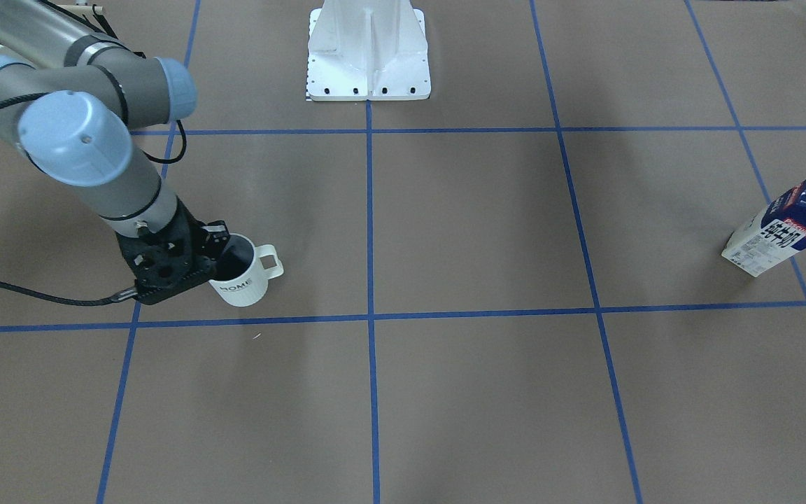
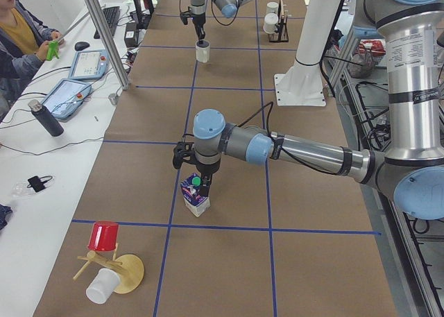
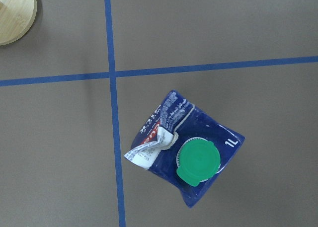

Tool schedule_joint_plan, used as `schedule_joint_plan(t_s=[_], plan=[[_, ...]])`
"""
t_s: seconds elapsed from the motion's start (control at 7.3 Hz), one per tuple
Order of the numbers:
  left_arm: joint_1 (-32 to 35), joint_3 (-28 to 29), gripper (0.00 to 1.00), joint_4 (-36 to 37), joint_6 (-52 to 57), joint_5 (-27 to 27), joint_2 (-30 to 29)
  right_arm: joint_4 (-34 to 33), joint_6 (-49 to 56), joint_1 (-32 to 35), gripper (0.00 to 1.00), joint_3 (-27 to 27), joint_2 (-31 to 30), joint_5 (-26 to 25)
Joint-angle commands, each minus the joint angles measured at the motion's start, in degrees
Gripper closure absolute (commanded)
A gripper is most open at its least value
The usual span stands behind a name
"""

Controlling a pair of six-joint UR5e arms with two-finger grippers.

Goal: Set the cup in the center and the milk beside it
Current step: 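Carry the white mug with the right gripper to the table center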

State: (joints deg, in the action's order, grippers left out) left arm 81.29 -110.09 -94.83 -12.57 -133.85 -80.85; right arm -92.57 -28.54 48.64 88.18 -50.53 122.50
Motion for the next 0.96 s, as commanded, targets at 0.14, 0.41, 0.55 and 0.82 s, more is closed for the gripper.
schedule_joint_plan(t_s=[0.14,0.41,0.55,0.82], plan=[[0.01,0.14,0.02,0.0,0.0,0.08,0.07,5.33,-0.46,-2.84,1.0,-16.97,14.75,-0.33],[0.1,-0.12,0.02,0.0,0.0,0.08,-0.1,10.73,-0.63,-3.29,1.0,-24.51,18.5,-0.15],[0.1,0.05,0.02,0.0,0.0,0.08,-0.1,10.83,-0.64,-3.29,1.0,-27.6,20.36,0.2],[0.53,-0.91,0.02,0.0,0.09,0.08,0.25,10.83,-0.64,-3.55,1.0,-28.41,20.64,0.29]])
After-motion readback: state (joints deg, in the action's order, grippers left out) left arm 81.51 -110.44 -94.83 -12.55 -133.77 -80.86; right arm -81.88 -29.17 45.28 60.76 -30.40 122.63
